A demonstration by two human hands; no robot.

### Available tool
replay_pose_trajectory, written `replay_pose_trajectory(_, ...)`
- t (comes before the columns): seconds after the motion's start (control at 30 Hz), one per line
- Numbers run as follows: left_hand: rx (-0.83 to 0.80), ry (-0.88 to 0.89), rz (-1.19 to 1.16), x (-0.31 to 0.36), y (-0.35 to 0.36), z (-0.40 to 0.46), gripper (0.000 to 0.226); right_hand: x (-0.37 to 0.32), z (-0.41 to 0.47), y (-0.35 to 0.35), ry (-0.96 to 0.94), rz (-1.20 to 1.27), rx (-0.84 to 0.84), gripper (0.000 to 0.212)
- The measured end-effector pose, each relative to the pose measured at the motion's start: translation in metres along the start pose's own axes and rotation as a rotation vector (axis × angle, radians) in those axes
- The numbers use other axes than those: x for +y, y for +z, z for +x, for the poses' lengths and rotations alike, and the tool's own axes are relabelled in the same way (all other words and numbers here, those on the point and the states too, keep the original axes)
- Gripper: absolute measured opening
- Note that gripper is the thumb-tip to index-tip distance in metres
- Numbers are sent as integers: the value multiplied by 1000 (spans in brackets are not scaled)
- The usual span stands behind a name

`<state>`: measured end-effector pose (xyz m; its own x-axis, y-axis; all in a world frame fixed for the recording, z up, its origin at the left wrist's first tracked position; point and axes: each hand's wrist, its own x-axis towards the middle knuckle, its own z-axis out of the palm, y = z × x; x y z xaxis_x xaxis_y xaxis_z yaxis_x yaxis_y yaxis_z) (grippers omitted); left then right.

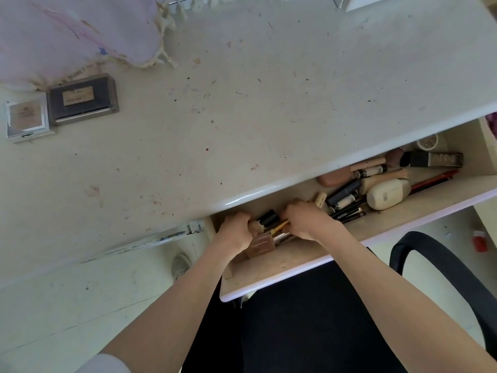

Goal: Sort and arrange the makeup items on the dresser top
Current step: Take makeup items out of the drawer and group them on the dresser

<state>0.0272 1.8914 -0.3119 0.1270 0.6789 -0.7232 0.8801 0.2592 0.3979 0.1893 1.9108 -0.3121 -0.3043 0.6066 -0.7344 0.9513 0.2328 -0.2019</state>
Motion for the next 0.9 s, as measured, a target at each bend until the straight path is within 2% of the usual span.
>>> replay_pose_trajectory(0.17,20,22,55,-2,3,-3,13,1,-5,-3,8,111,6,14)
replay_pose_trajectory(0.33,3,89,85,-3,4,-13,27,0,-17,-2,4,112,56,14)
replay_pose_trajectory(0.57,108,317,83,1,-10,-49,42,2,-54,-22,86,278,62,19)
replay_pose_trajectory(0.73,194,464,-95,19,-56,-82,34,4,-93,-61,80,471,51,14)
replay_pose_trajectory(0.9,397,453,-408,41,-116,-93,31,1,-121,-113,24,712,136,12)
